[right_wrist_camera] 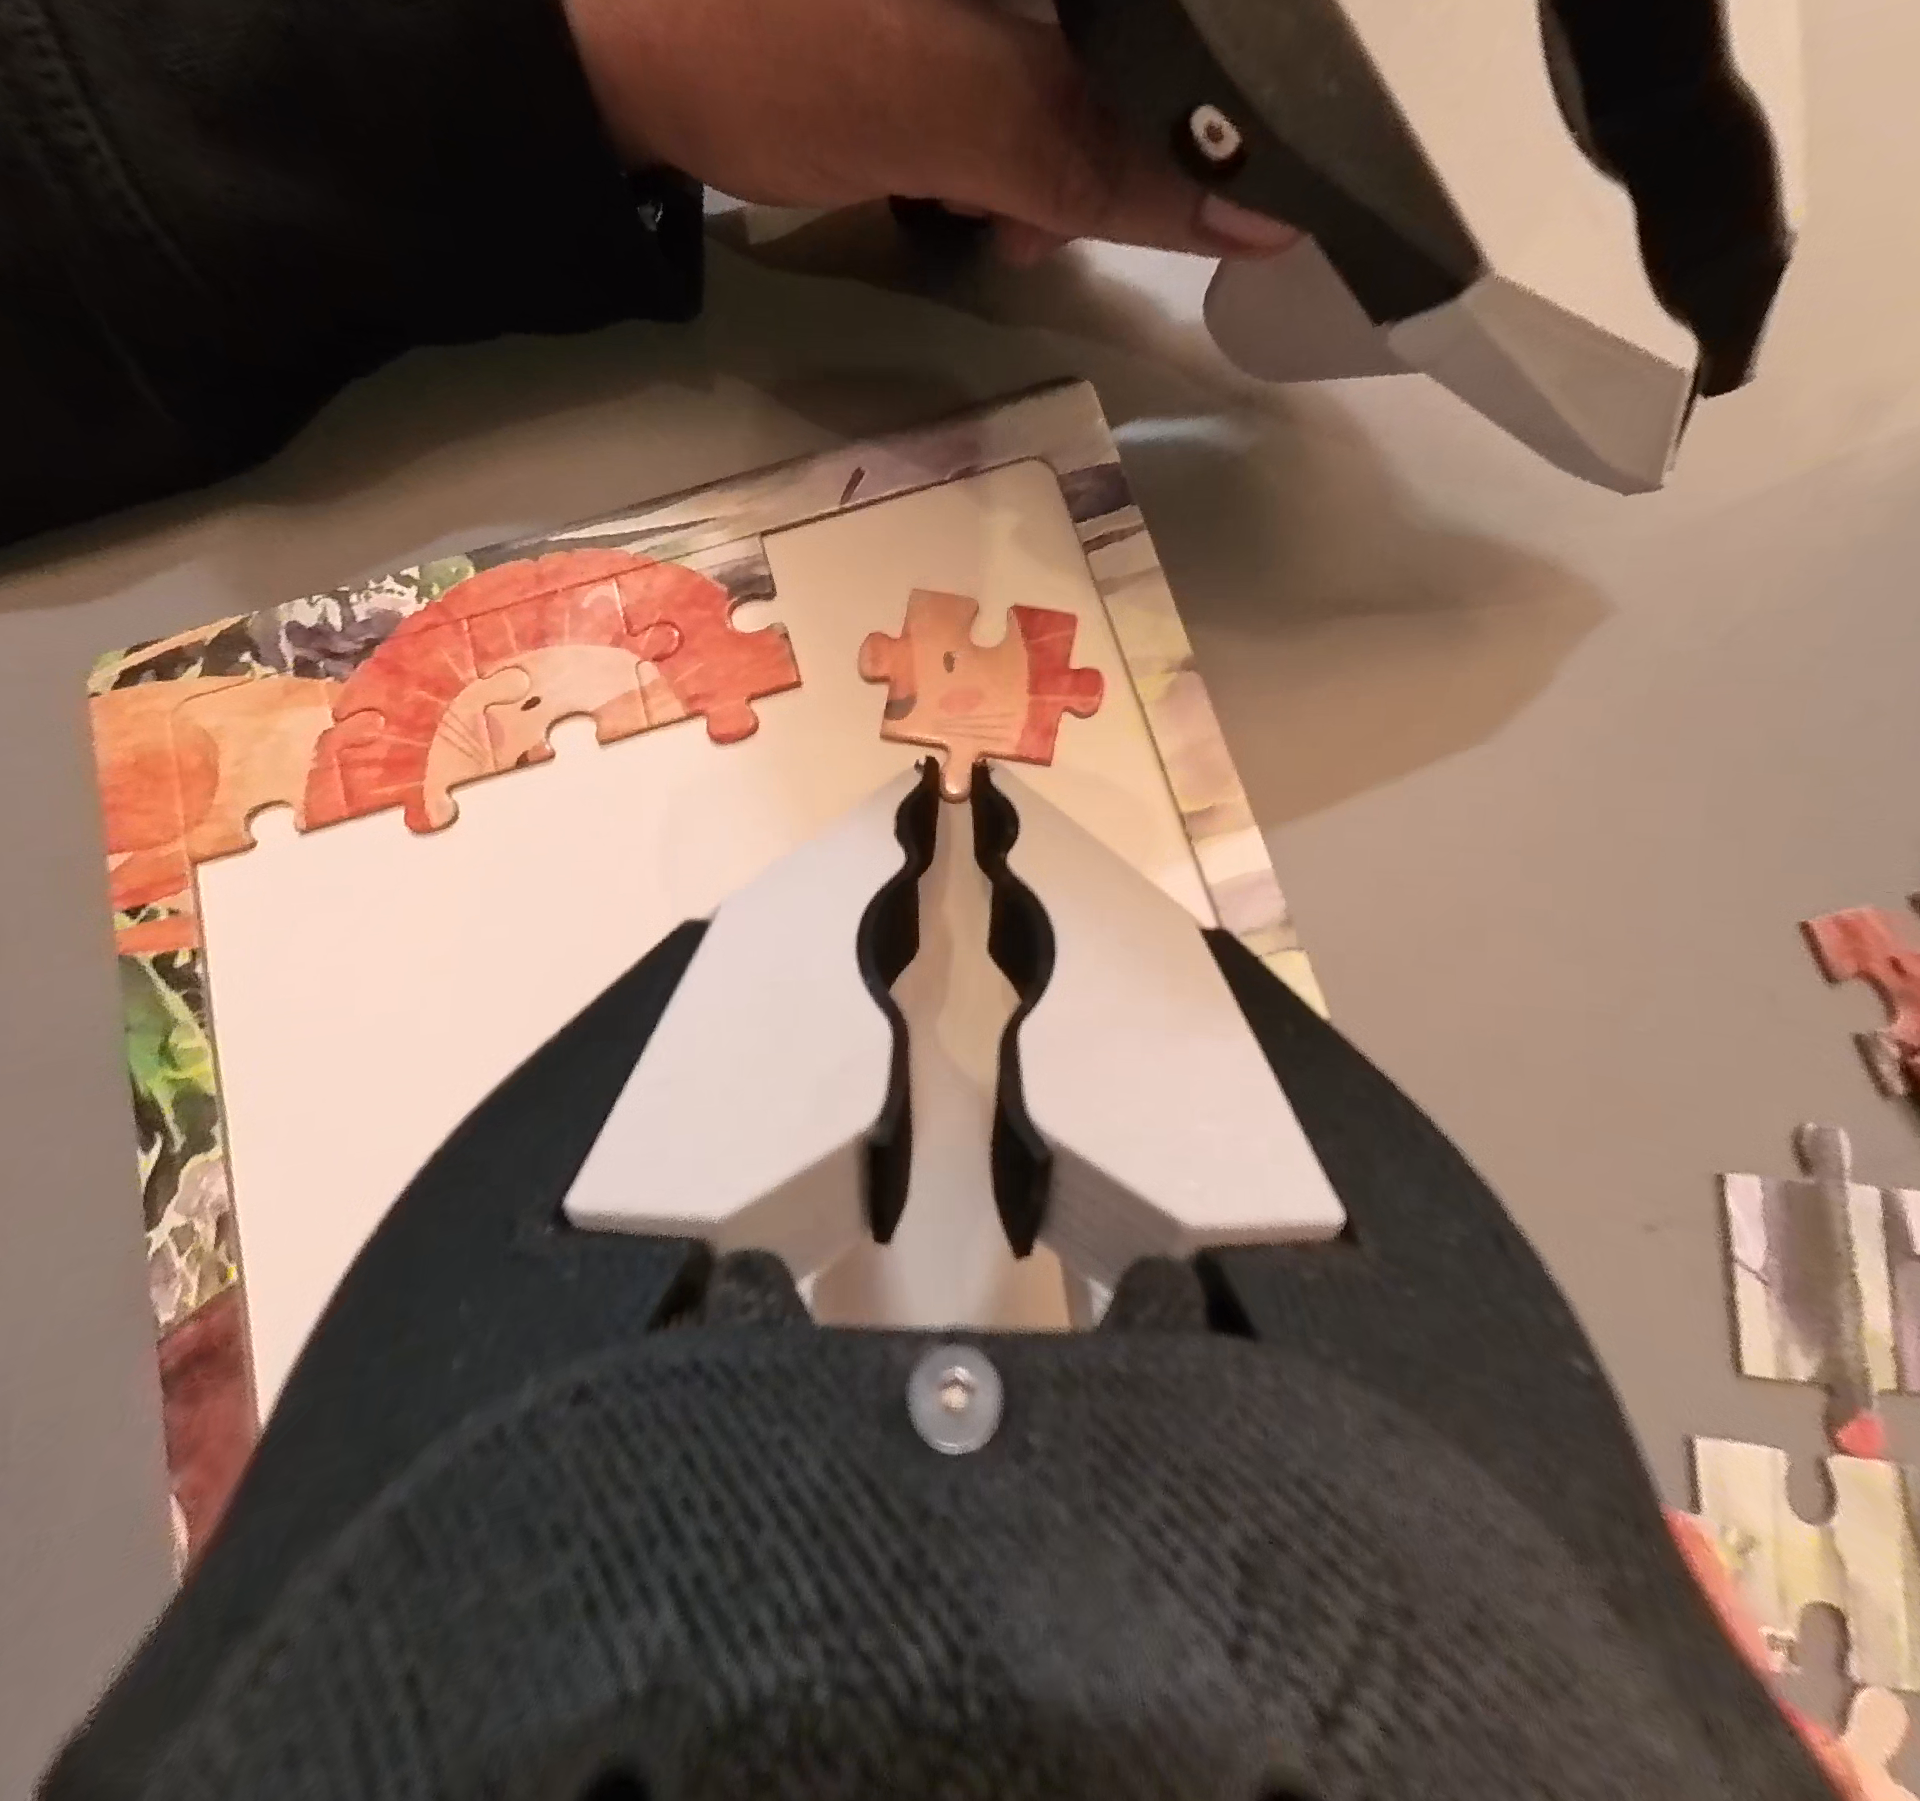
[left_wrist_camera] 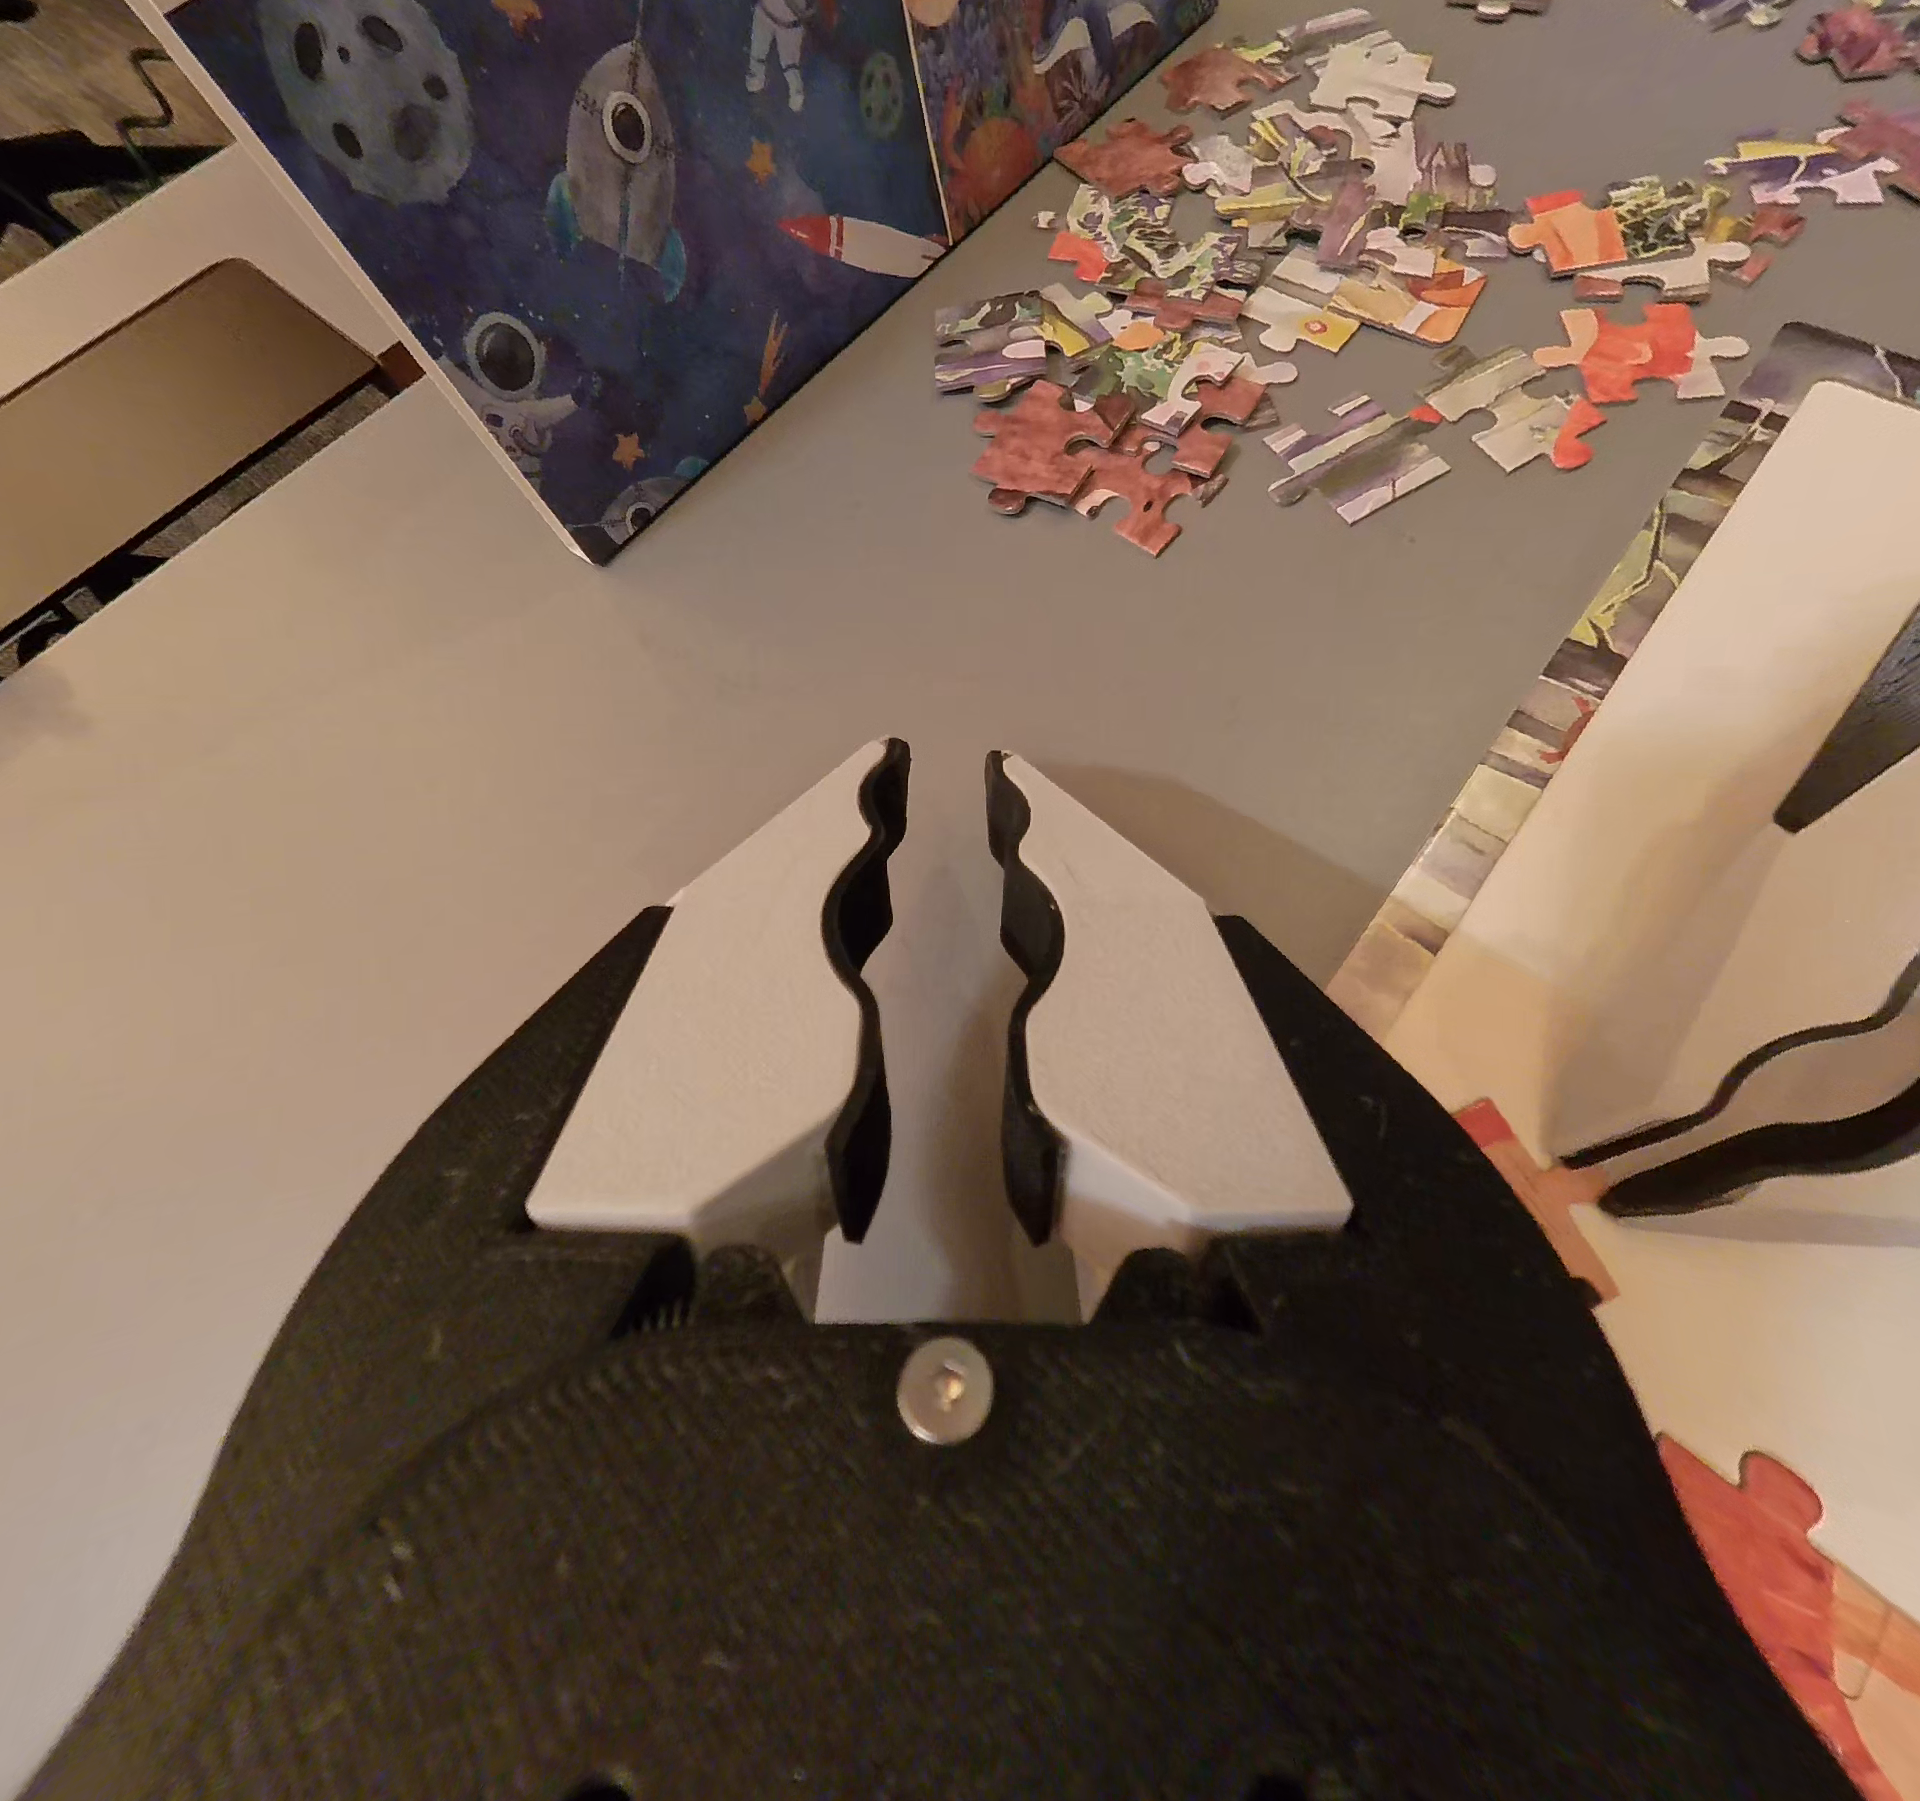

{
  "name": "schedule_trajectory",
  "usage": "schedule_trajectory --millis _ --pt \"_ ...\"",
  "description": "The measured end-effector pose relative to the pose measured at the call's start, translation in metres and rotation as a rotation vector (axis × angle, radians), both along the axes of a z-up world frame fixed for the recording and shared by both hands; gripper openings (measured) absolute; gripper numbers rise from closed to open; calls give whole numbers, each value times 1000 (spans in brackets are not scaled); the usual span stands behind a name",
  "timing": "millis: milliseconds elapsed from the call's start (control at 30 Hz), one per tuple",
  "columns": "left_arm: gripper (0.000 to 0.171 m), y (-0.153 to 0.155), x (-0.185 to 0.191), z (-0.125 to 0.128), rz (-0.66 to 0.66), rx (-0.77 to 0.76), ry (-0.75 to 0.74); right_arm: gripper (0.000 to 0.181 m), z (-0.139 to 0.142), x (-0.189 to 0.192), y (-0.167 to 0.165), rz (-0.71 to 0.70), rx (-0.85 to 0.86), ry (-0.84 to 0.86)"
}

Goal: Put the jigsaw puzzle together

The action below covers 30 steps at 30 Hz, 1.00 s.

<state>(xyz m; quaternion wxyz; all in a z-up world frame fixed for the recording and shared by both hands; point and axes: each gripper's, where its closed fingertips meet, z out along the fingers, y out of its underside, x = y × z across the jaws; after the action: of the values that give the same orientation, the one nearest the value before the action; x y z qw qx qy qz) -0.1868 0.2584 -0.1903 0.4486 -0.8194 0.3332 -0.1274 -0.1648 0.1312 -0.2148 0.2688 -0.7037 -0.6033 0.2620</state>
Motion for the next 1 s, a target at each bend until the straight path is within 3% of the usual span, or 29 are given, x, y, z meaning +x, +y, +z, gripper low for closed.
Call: schedule_trajectory --millis 367,567,700,800,933,1000 --pt "14 0 0 0 0 0 -2 4 1 22 -15 144 -45 3" --pt "14 0 0 0 -1 0 1 0 13 16 -37 265 -54 67" --pt "14 0 0 0 0 0 0 0 6 17 -39 286 -13 33" --pt "14 0 0 0 -1 1 4 14 5 15 -34 252 -11 36" --pt "14 0 0 -1 -2 1 9 53 18 -1 -29 164 -32 127" --pt "14 0 0 -1 -2 1 10 58 14 -6 -27 127 -4 101"
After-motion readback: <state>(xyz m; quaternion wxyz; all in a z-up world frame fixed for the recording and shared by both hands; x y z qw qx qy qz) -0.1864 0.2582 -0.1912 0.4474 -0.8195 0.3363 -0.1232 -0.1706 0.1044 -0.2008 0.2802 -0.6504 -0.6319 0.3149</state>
